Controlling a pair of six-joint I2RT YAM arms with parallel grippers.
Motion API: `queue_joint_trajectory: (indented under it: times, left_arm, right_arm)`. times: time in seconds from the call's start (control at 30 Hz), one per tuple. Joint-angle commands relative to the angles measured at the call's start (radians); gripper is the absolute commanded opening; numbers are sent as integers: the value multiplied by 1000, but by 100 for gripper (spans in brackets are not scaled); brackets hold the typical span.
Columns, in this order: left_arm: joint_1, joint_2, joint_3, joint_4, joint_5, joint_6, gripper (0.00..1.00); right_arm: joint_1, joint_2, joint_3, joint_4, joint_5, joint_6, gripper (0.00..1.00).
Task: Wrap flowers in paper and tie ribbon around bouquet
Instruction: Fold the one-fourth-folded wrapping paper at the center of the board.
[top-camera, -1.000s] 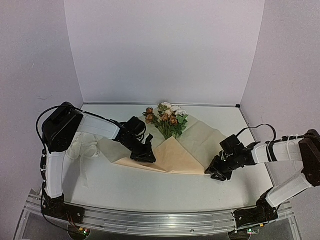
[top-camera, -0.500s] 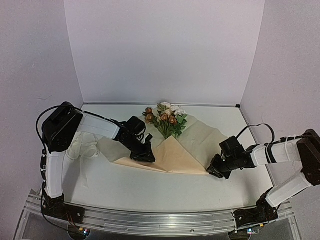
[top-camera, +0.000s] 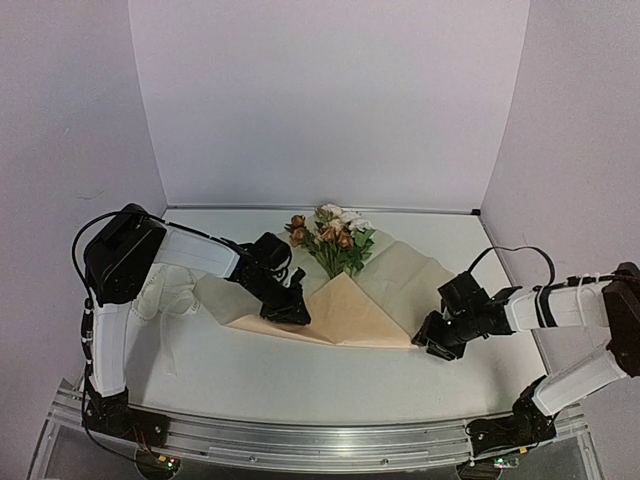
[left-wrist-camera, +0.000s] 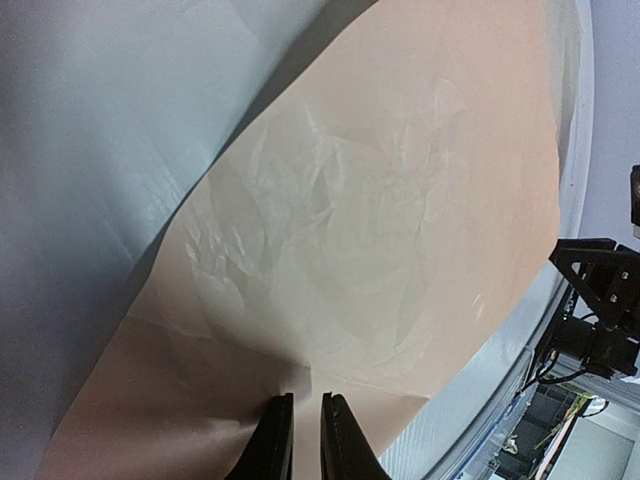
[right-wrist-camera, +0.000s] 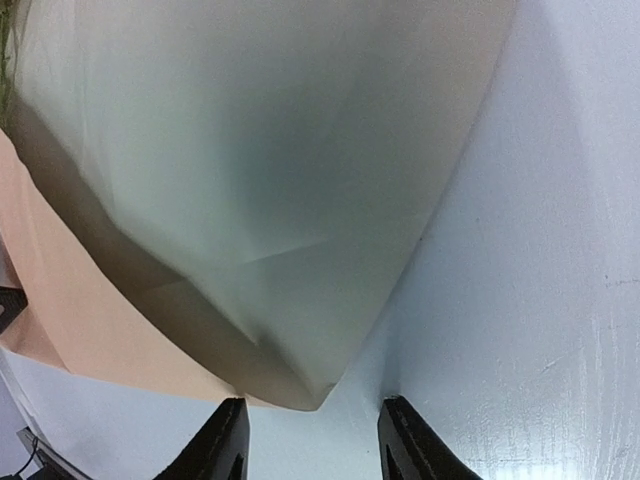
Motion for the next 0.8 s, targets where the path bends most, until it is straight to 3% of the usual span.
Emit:
queue_joint_trajectory:
  times: [0.0, 0.17, 0.33, 0.47, 0.77]
  left_arm:
    - [12, 41, 13, -80, -70, 17, 13]
    - [12, 47, 18, -79, -62, 12, 13]
    - [12, 44, 18, -79, -63, 9, 13]
    - [12, 41, 18, -79, -62, 7, 13]
    - [12, 52, 27, -92, -49, 12, 13]
  right_arm:
    - [25, 21, 30, -31, -48, -70, 49]
    - [57, 43, 10, 22, -17, 9, 49]
    - [89, 23, -89, 86, 134, 175, 45]
    - [128, -12, -141, 99, 287, 224, 48]
    - [154, 70, -241, 437, 347, 304, 44]
